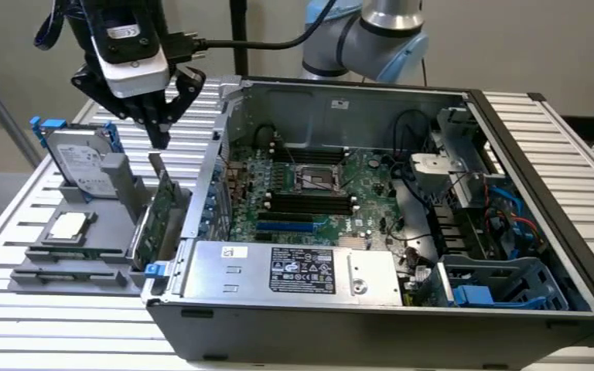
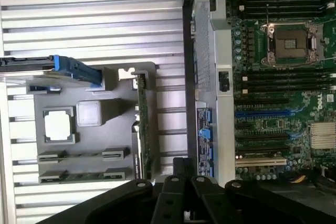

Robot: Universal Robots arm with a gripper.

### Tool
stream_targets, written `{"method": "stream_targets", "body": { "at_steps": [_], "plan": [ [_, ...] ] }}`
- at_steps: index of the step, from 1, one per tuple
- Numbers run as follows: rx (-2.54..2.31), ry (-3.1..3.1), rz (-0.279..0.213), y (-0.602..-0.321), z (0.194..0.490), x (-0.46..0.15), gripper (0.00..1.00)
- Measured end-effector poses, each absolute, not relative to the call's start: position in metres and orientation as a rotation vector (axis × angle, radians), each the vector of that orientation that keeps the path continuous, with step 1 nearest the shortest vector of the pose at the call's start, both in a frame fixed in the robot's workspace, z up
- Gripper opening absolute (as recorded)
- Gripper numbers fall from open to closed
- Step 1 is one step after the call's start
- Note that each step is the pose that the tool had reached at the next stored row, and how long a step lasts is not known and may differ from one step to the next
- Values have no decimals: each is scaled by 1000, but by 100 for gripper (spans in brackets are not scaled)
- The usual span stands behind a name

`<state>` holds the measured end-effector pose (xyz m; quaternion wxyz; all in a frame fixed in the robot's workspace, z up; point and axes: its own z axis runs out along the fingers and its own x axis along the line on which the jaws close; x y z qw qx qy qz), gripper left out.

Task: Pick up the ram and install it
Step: 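Reach for the ram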

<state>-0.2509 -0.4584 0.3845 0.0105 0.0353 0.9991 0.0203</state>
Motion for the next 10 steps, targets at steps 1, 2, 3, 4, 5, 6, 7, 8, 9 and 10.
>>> {"method": "stream_targets", "body": {
  "at_steps": [1, 2, 3, 4, 5, 6, 7, 8, 9, 10],
  "plan": [
    [110, 3118, 62, -459, 384, -255, 0],
    [110, 3118, 61, -460, 384, -259, 0],
    [110, 3118, 61, -461, 383, -264, 0],
    [110, 3118, 60, -461, 383, -268, 0],
    [110, 3118, 59, -462, 382, -272, 0],
    [110, 3118, 58, -463, 382, -277, 0],
    [110, 3118, 57, -464, 381, -281, 0],
    [110, 3118, 56, -464, 381, -285, 0],
    [110, 3118, 55, -465, 380, -289, 0],
    [110, 3118, 54, -466, 380, -294, 0]
  ]
}}
